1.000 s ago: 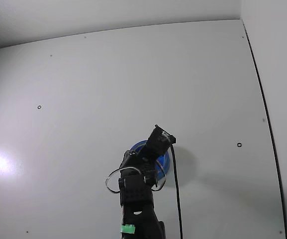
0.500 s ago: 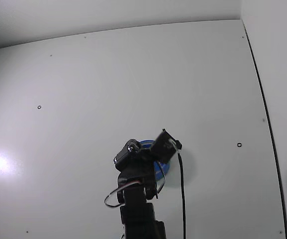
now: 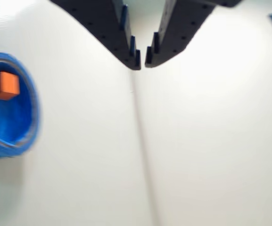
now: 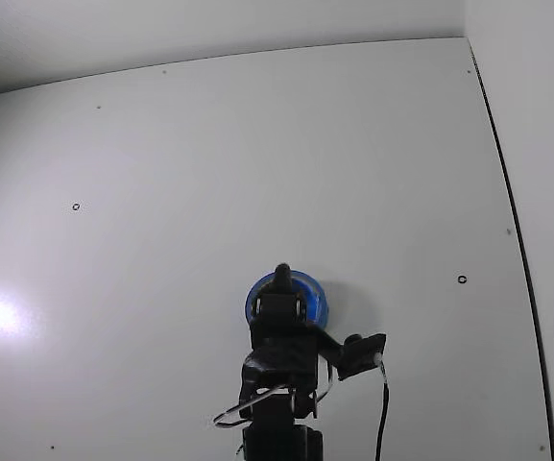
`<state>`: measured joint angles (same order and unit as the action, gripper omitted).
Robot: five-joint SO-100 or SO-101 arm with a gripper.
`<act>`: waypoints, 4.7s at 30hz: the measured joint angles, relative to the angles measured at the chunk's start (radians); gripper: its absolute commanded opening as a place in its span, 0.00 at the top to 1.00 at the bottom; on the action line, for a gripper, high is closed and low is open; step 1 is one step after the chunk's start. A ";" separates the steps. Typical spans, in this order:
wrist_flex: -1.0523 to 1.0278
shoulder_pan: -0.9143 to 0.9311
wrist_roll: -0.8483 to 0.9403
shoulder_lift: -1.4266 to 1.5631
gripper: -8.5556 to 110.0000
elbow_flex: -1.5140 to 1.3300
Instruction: Grasp a block and put it in the bin.
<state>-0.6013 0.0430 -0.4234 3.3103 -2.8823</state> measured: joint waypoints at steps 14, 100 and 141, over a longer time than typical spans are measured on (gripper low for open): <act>-0.097 -0.126 0.106 -0.026 0.93 -0.296; -0.242 -0.244 0.202 -0.026 0.93 -0.296; -0.242 -0.244 0.202 -0.026 0.93 -0.296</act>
<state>-0.8437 -0.2010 -0.2209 3.2843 -3.1784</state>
